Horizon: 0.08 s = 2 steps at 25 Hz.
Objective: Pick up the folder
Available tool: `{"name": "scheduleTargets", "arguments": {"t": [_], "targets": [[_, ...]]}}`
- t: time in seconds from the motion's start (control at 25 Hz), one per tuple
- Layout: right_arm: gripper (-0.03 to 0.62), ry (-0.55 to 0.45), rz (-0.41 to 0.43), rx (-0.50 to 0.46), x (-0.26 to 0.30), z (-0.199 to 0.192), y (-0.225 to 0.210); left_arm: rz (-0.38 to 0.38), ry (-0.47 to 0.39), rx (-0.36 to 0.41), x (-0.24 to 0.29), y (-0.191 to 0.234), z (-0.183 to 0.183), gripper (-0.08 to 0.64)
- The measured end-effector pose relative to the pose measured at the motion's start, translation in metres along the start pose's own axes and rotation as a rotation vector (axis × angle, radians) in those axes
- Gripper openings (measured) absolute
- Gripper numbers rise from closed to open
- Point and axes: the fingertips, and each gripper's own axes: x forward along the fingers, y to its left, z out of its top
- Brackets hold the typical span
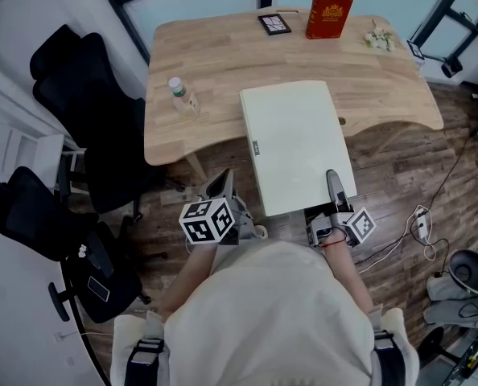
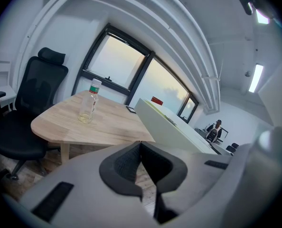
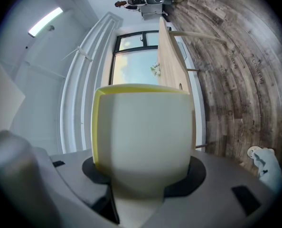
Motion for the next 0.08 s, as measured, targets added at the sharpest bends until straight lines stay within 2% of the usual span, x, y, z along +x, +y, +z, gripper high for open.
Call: {"name": "scheduleTargets", "arguments": {"t": [0.08], "targets": [[0.279,-0.002,-0.002,0.003,0.0006,0.0001,0.0003,0.0,0.0,0.001,0.0,0.0,0.0011,0.02]]}}
